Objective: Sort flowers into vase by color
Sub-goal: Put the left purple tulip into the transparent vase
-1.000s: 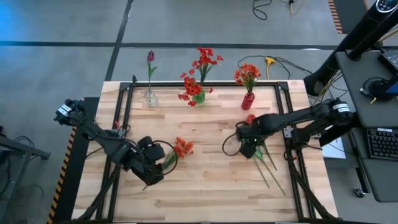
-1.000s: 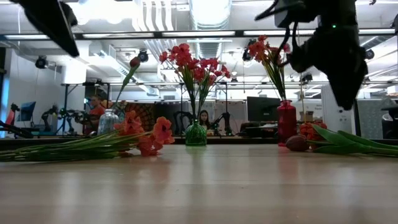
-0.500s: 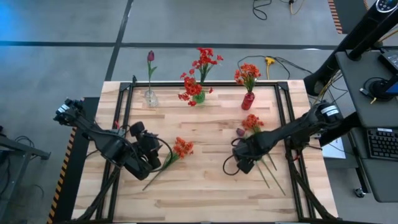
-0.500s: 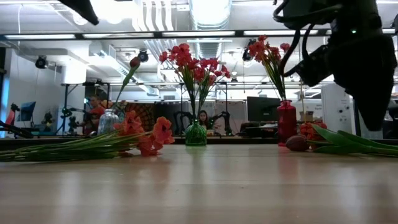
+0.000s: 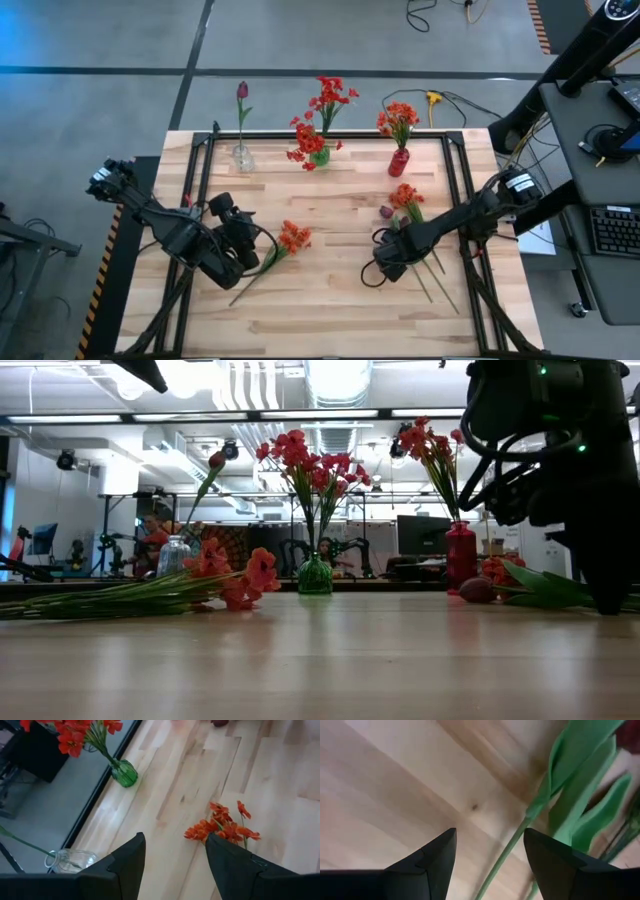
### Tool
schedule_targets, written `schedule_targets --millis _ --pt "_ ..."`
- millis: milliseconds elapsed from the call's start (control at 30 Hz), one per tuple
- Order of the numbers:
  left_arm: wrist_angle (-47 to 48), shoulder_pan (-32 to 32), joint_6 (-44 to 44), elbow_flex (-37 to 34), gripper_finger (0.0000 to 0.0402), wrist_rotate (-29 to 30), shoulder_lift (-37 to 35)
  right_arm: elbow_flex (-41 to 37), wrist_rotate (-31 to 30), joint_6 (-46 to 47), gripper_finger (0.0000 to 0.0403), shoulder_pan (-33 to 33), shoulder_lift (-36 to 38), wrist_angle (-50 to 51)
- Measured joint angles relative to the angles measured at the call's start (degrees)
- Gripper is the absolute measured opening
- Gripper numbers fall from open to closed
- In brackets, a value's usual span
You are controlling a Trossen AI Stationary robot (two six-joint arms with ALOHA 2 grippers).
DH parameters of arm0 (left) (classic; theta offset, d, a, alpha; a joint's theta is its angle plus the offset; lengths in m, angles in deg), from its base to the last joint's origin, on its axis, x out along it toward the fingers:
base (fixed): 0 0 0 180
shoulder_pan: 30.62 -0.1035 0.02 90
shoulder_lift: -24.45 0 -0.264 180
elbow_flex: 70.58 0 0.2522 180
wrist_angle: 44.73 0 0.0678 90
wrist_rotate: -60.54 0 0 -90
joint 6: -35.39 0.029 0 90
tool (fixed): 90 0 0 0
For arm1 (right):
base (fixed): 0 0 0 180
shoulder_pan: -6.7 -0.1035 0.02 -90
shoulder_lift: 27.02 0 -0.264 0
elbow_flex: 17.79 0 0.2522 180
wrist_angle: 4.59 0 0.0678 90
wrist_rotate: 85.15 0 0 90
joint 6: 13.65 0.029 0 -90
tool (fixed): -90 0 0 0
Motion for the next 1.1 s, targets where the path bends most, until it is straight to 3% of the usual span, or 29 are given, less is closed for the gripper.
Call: schedule_targets --millis 367,567,767,833,967,1100 --pt "0.0 0.0 0.5 -0.1 0.0190 3.5 0.0 -0.2 -2.9 0.0 0.0203 0.2 -2.3 -1.1" --pt "-2.5 0.0 0.2 -1.3 0.0190 3.6 0.0 -0.3 -3.2 0.0 0.0127 0.2 -2.0 -2.6" --pt "-9.1 0.0 2.2 -7.5 0.0190 3.2 0.1 -0.4 -3.8 -0.6 0.0040 0.2 -1.6 -3.4" --pt "-10.3 0.0 1.8 -9.0 0.0190 2.6 0.1 -0.4 -4.2 -1.5 0.0019 0.2 -1.4 -3.4" --pt "-13.2 0.1 2.3 -10.0 0.0190 -3.9 0.1 -0.6 -4.9 -3.1 0.0013 0.3 -0.4 -2.7" --pt "-21.4 2.5 10.1 -10.8 0.0190 -8.6 0.1 0.0 -4.9 -5.8 0.0013 0.4 2.1 -2.5"
